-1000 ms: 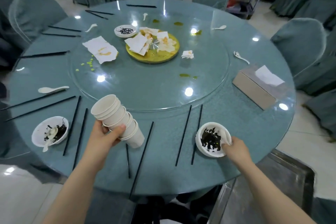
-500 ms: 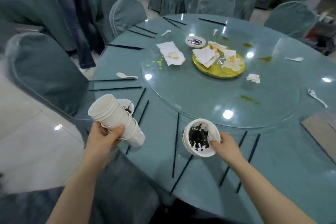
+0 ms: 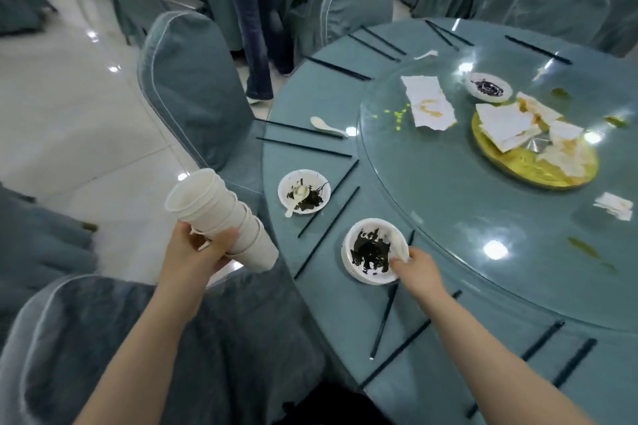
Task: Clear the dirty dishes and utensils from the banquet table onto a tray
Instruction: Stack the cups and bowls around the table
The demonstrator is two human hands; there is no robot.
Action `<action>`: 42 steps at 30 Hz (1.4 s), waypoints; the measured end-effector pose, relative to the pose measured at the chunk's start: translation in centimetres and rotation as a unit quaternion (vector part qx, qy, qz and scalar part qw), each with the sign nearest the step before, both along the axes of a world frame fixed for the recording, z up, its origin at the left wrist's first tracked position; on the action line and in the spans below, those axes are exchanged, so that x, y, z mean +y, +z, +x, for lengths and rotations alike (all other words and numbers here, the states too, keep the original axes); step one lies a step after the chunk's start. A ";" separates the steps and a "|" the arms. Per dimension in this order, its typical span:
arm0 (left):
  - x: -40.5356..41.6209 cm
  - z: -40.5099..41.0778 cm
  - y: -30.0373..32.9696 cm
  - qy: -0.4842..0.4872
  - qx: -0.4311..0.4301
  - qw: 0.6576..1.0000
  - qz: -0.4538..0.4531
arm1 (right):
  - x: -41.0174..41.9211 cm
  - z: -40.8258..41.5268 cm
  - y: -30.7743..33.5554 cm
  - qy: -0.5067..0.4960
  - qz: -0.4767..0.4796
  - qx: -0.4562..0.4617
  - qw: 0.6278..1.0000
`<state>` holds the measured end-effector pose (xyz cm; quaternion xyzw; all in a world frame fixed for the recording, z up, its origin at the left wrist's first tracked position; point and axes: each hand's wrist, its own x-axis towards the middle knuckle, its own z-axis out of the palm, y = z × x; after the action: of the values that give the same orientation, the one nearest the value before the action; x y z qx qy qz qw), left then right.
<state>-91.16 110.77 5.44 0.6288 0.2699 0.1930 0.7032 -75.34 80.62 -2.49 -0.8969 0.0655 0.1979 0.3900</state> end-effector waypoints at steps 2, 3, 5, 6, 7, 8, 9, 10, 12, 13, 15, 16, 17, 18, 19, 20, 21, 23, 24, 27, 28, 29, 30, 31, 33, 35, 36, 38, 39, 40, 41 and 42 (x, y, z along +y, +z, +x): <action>0.0 0.4 0.4 0.000 0.005 1.000 0.011 | 0.6 0.6 -0.5 0.022 -0.001 0.009 1.000; -0.1 0.7 0.7 0.000 0.006 1.000 0.009 | 0.9 0.8 -0.6 0.034 -0.001 0.013 0.999; -0.3 1.3 0.7 0.003 0.002 1.000 -0.004 | 1.2 1.4 -0.3 0.056 -0.021 0.010 0.998; -0.3 1.5 0.6 0.006 0.001 1.000 -0.006 | 1.2 1.8 0.1 0.063 -0.050 -0.005 0.997; -0.4 1.7 0.4 0.010 0.005 1.000 -0.008 | 1.4 2.2 0.6 0.064 -0.083 -0.030 0.994; -0.4 1.8 0.1 0.013 0.012 1.000 -0.008 | 1.5 2.5 1.1 0.063 -0.108 -0.061 0.990; -0.4 1.8 -0.1 0.015 0.019 1.000 -0.007 | 1.8 2.9 1.8 0.062 -0.116 -0.091 0.987; -0.4 1.7 -0.3 0.016 0.027 0.999 -0.006 | 2.3 3.2 2.4 0.065 -0.110 -0.114 0.985; -0.1 1.4 -0.8 0.018 0.040 0.999 -0.008 | 4.0 3.9 3.5 0.092 -0.094 -0.136 0.982; 0.0 1.2 -0.9 0.020 0.043 0.999 -0.008 | 5.2 4.3 4.0 0.110 -0.092 -0.137 0.980; 0.4 0.8 -0.9 0.027 0.046 0.999 -0.008 | 8.1 5.0 4.4 0.155 -0.093 -0.123 0.976; 0.7 0.5 -0.9 0.032 0.046 0.998 -0.006 | 9.7 5.4 4.4 0.178 -0.098 -0.113 0.973; 1.0 0.3 -0.9 0.039 0.046 0.998 -0.003 | 11.4 5.8 4.1 0.203 -0.108 -0.101 0.968; 1.3 0.0 -0.8 0.050 0.049 0.998 -0.001 | 13.0 6.2 3.7 0.232 -0.126 -0.086 0.961; 1.5 -0.2 -0.7 0.060 0.052 0.997 0.000 | 14.5 6.5 3.4 0.259 -0.148 -0.071 0.952; 1.7 -0.4 -0.6 0.068 0.053 0.996 -0.001 | 15.9 6.7 3.1 0.288 -0.177 -0.062 0.939; 1.8 -0.5 -0.5 0.074 0.054 0.996 -0.002 | 17.1 6.9 2.9 0.304 -0.197 -0.058 0.930; 1.8 -0.8 -0.3 0.082 0.055 0.995 0.001 | 19.0 7.6 2.2 0.320 -0.217 -0.049 0.921; 1.7 -0.9 -0.2 0.087 0.056 0.995 0.004 | 19.7 7.9 1.8 0.334 -0.229 -0.045 0.913; 1.8 -1.2 -0.2 0.102 0.064 0.993 0.008 | 21.4 8.2 1.1 0.351 -0.240 -0.025 0.905; 1.8 -1.3 -0.2 0.105 0.067 0.992 0.007 | 21.8 8.3 0.8 0.348 -0.232 -0.023 0.908; 1.8 -1.4 -0.2 0.108 0.069 0.992 0.006 | 22.1 8.2 0.7 0.341 -0.227 -0.023 0.912; 1.7 -1.5 -0.3 0.108 0.070 0.992 0.005 | 22.3 8.2 0.5 0.339 -0.232 -0.027 0.912; 1.7 -1.5 -0.3 0.110 0.072 0.991 0.003 | 22.4 8.2 0.5 0.343 -0.247 -0.030 0.906; 1.6 -1.6 -0.5 0.110 0.074 0.991 -0.003 | 22.7 8.3 0.3 0.358 -0.283 -0.046 0.889; 1.6 -1.6 -0.8 0.108 0.076 0.991 -0.010 | 22.7 8.4 0.3 0.376 -0.297 -0.062 0.876; 1.6 -1.6 -1.0 0.107 0.078 0.991 -0.012 | 22.7 8.5 0.3 0.392 -0.307 -0.068 0.865; 1.6 -1.5 -1.2 0.104 0.082 0.991 -0.014 | 22.4 8.5 0.2 0.424 -0.334 -0.083 0.838; 1.5 -1.5 -1.3 0.102 0.083 0.991 -0.015 | 22.1 8.4 0.2 0.436 -0.346 -0.094 0.826; 1.5 -1.5 -1.3 0.099 0.084 0.991 -0.017 | 21.8 8.4 0.2 0.441 -0.350 -0.106 0.820; 1.4 -1.6 -1.4 0.095 0.084 0.992 -0.018 | 21.6 8.5 0.3 0.439 -0.342 -0.113 0.823; 1.4 -1.6 -1.4 0.092 0.086 0.992 -0.019 | 21.3 8.6 0.4 0.432 -0.326 -0.115 0.833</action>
<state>-92.80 112.21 3.99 0.6022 0.3897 0.1968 0.6684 -66.72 101.92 -2.07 -0.9254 -0.3128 0.2091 -0.0459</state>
